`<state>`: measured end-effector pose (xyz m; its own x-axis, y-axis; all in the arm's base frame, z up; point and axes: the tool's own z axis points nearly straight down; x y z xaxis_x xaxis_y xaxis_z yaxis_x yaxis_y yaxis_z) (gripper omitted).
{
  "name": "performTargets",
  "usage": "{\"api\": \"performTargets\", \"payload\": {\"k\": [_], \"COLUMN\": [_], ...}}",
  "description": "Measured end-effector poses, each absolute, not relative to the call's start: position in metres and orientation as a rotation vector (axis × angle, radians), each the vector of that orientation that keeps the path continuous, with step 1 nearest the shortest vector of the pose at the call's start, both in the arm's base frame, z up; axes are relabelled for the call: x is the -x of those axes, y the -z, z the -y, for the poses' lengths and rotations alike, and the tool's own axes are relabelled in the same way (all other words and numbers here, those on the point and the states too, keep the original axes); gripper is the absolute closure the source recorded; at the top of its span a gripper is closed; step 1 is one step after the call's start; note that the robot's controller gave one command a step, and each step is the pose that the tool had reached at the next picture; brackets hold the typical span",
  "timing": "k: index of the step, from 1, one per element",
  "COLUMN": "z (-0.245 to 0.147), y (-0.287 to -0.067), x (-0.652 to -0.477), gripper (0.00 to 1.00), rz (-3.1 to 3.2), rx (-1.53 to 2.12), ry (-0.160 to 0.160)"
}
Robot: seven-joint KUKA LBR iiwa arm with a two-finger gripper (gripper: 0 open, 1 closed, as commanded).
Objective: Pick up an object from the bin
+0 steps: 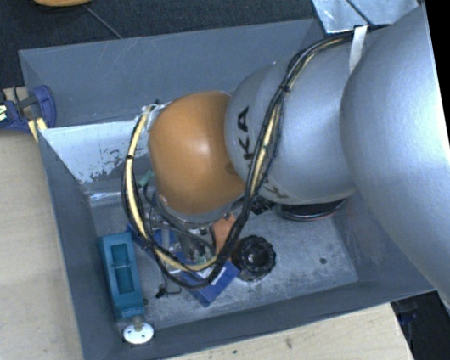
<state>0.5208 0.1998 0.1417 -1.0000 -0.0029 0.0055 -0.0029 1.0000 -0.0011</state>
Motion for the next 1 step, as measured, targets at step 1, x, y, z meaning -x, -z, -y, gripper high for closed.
{"api": "performTargets", "payload": {"k": [1], "z": [-0.199], "y": [-0.1464], "x": [-0.5227], "gripper": [0.0], "rz": [3.144], "rx": [0.001], "ry": [0.002]}}
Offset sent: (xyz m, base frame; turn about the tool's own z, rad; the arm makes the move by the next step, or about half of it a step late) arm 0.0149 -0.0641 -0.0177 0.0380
